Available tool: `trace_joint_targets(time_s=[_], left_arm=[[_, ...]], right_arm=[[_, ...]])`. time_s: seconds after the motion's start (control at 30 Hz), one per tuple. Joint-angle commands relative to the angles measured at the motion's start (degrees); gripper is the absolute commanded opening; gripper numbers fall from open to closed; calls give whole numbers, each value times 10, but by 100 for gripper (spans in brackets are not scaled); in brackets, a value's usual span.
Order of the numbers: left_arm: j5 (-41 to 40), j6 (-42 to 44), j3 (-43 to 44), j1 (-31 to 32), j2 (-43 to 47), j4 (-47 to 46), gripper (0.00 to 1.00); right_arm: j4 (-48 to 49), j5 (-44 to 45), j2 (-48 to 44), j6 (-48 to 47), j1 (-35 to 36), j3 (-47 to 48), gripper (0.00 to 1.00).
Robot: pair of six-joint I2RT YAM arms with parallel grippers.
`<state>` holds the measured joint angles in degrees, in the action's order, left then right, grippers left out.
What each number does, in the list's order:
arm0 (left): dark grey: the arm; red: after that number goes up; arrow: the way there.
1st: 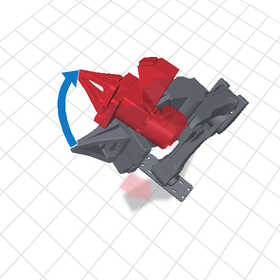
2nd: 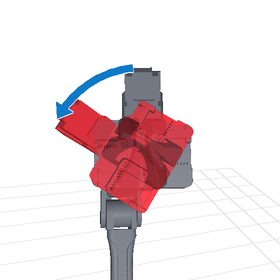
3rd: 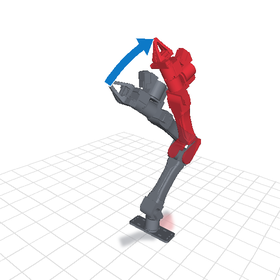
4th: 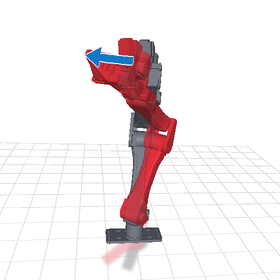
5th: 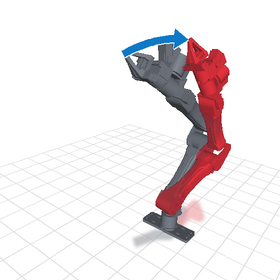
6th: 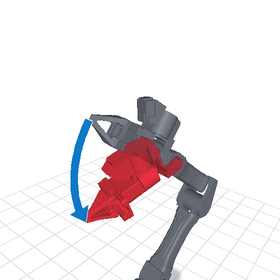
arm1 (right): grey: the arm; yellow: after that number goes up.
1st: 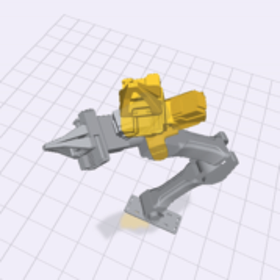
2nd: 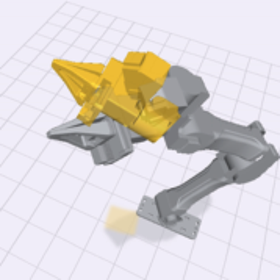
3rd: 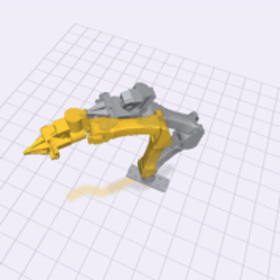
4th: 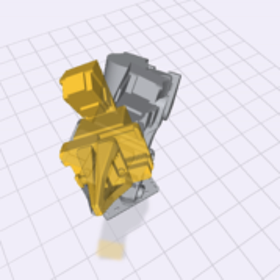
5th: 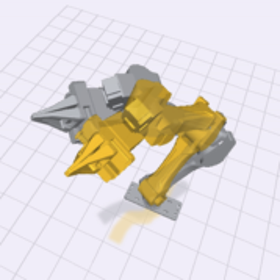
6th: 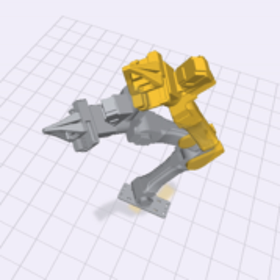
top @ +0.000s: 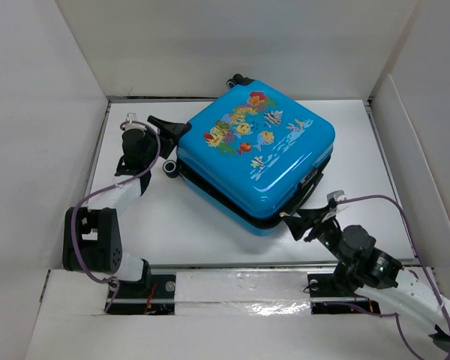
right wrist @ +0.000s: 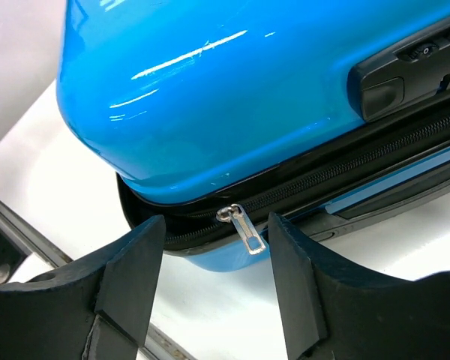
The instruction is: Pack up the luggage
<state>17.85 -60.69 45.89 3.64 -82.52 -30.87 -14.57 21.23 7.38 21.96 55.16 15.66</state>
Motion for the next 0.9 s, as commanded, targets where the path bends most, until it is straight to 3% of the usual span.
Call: trace_joint_targets(time_s=[0.0,0.4,0.73,0.87], left_arm=[[23,-15,25,12,44,-84,75],[36,-22,39,12,140,-48,71],[32,-35,-47,43,178,-60,72],[26,-30,-48,43,153,-67,73]], right_arm=[[1,3,-14,-15,-2,33,64],[-34,6,-10,-38,-2,94,68],[-97,29,-46,-27,-2,127,69],[-100,-3,-25,-10,-2,112,47]])
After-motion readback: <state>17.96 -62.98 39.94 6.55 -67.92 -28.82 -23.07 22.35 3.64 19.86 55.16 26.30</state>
